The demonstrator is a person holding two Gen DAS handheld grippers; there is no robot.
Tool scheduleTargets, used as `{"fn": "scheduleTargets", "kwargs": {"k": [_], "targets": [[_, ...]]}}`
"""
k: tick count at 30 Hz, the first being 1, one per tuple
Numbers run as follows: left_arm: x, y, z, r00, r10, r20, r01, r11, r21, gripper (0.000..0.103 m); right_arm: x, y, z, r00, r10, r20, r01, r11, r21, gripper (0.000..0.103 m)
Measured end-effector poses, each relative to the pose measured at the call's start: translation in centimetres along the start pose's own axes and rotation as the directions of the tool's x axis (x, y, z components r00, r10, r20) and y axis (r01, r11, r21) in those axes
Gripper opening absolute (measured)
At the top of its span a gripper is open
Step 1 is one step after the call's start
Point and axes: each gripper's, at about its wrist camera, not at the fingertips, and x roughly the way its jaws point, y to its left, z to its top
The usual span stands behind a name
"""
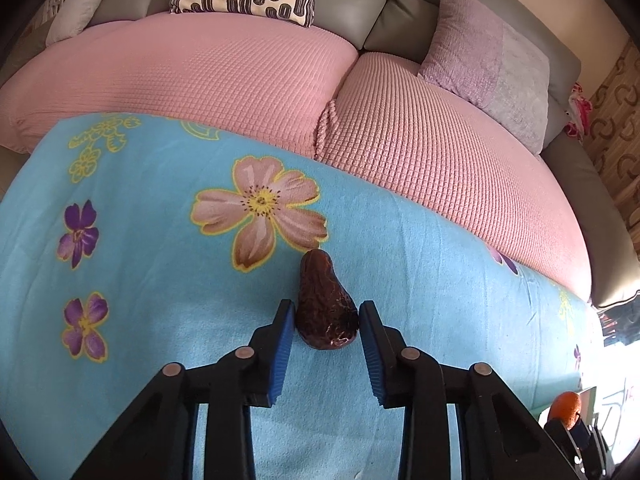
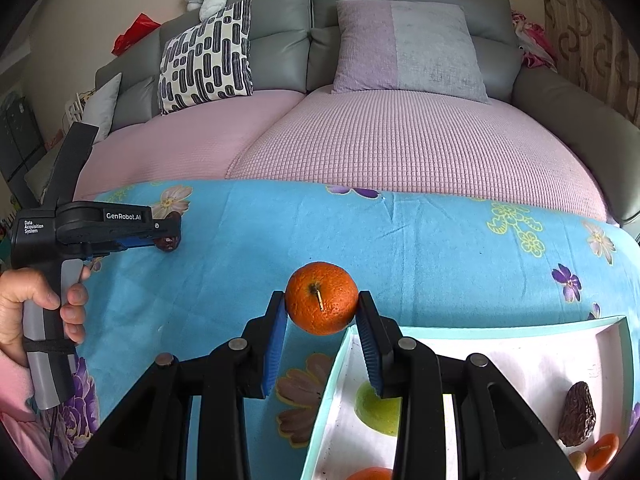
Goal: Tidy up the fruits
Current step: 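Carry the mandarin with the right tool while the left tool carries the date over the tray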
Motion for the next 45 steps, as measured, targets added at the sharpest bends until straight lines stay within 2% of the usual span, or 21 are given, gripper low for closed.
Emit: {"fn": "scheduleTargets", "kwargs": {"k": [13, 25, 30, 39, 42, 45], "targets": [[-4.1, -1.3, -5.7, 0.996, -0.046, 0.07, 0.047, 0.999, -0.023, 0.035, -2.4, -0.3, -1.2, 1.0, -0.005, 0.007, 0.005, 1.0, 0.022, 0.037], [-9.4, -0.2, -11.8, 0.986, -0.105, 0.129, 0.111, 0.993, -0.039, 0.034, -5.8, -0.3, -2.7, 1.0, -0.023, 0.0, 0.023, 0.998, 0.056, 0.037], [-11.5, -1.1, -13.6, 0.98, -0.122, 0.155, 0.125, 0.992, -0.005, 0.034, -8.2, -0.3, -4.1, 1.0, -0.022, 0.01, 0.021, 0.997, 0.08, 0.037], [-13.1, -4.1, -14.9, 0.971, -0.174, 0.166, 0.163, 0.983, 0.083, 0.034, -12.0, -2.3, -7.5, 0.995, -0.093, 0.016, 0.091, 0.988, 0.123, 0.037], [-12.9, -6.2, -15.7, 0.97, -0.195, 0.144, 0.175, 0.974, 0.141, 0.034, -12.2, -4.6, -8.1, 0.991, -0.134, 0.003, 0.131, 0.976, 0.174, 0.037], [-12.0, -9.2, -16.9, 0.968, -0.235, 0.085, 0.212, 0.953, 0.218, 0.034, -12.2, -6.8, -8.9, 0.987, -0.159, -0.024, 0.16, 0.961, 0.224, 0.037]]}}
